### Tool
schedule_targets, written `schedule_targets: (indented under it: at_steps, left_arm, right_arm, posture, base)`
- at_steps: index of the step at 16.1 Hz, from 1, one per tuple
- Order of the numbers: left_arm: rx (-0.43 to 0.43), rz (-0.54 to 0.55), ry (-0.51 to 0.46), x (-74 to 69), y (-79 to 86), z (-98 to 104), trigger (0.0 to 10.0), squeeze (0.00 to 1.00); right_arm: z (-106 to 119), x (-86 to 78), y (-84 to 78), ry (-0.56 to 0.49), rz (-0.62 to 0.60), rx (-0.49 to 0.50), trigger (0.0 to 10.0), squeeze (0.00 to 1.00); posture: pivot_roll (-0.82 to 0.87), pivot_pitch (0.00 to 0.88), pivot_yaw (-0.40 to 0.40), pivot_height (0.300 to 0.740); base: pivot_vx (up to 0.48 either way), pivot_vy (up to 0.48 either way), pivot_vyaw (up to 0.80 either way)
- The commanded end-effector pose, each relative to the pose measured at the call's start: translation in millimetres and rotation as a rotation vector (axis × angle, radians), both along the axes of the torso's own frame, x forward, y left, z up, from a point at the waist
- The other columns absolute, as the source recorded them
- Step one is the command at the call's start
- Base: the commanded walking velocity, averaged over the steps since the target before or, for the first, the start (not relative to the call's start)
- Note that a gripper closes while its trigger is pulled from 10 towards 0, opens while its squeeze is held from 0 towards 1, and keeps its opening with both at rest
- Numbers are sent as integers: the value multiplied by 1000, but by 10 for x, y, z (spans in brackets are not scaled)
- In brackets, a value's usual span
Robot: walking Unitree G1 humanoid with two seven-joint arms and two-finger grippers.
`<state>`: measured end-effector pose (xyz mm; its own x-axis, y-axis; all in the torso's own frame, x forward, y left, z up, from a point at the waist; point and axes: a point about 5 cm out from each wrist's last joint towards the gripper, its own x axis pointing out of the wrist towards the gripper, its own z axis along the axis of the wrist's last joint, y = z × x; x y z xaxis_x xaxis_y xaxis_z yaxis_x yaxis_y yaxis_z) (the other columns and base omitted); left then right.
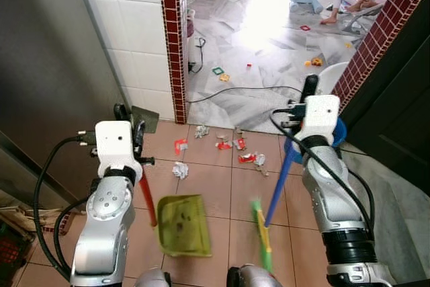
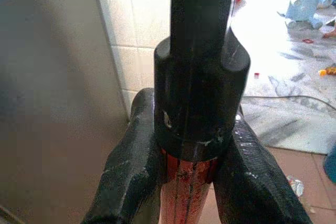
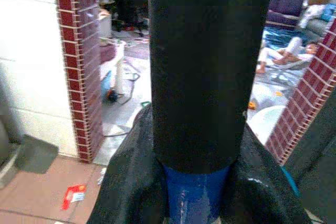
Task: Sweep floor
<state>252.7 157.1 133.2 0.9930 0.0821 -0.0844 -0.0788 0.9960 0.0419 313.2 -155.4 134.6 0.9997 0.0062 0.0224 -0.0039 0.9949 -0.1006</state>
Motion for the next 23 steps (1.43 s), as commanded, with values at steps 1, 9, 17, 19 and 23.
schedule_targets:
  at_steps: [1, 9, 17, 19, 23]
  left_arm:
    - [5, 0, -96, 7, 0, 186, 10000, 0]
    - [-9, -22, -111, 21, -42, 202, 10000, 0]
    - [-10, -40, -121, 21, -78, 215, 10000, 0]
    - [-12, -39, -122, 24, -77, 220, 10000, 0]
    - [-28, -35, -119, 24, -85, 220, 10000, 0]
  right_arm:
    - [196, 28, 9, -82, 4, -6, 10000, 0]
    - [223, 43, 0, -96, 2, -3, 10000, 0]
    - [321, 50, 62, -162, 32, -29, 10000, 0]
    - [321, 53, 59, -163, 33, -31, 10000, 0]
    - [321, 55, 52, -165, 34, -41, 10000, 0]
  posture:
    - [-8, 47, -21, 740]
    - [-12, 42, -23, 740]
    - [-10, 42, -24, 740]
    - [-11, 44, -23, 740]
    - [-9, 46, -24, 740]
  base:
    - [0, 0, 500]
    - [285, 0, 700]
    - [447, 0, 0]
    - [454, 0, 0]
    - [454, 0, 0]
